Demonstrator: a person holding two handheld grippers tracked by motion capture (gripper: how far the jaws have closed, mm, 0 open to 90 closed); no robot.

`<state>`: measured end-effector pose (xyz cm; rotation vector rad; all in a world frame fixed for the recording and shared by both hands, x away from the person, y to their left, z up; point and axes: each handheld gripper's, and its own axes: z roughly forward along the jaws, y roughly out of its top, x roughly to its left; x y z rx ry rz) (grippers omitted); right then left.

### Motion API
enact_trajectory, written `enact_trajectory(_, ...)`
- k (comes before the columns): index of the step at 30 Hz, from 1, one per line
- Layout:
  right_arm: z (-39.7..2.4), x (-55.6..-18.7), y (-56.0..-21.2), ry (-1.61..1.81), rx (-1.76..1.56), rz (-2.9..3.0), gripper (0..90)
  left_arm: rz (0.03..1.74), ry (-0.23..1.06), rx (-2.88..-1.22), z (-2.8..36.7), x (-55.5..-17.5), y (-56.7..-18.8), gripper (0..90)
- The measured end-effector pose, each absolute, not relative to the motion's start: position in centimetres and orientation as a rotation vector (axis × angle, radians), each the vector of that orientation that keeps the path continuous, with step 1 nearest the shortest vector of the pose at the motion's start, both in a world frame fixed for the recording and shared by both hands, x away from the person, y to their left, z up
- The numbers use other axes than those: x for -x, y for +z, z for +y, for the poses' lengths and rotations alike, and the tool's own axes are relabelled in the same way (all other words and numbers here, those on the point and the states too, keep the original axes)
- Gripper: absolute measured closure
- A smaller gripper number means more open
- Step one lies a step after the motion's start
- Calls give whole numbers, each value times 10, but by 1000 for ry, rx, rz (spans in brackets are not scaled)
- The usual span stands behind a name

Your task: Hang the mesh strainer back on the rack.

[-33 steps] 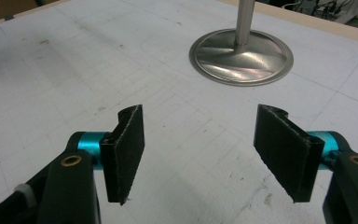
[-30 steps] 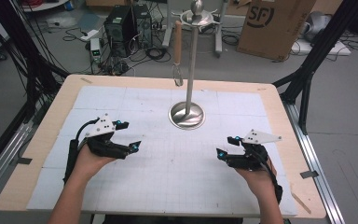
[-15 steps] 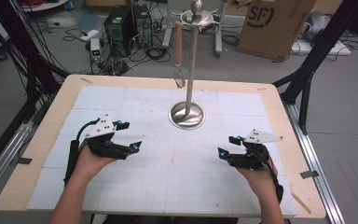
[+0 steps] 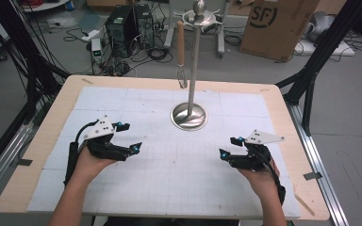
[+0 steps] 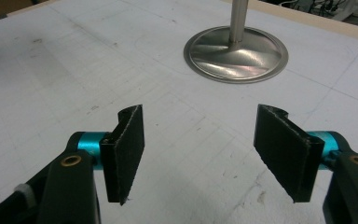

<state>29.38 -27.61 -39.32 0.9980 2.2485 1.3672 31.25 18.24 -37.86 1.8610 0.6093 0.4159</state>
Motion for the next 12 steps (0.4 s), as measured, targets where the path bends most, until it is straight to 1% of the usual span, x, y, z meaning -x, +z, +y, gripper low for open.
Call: enact_trajectory(12, -275, -294, -394, 1362, -988, 2254, 326, 623, 412, -1874, 181, -313, -381, 175)
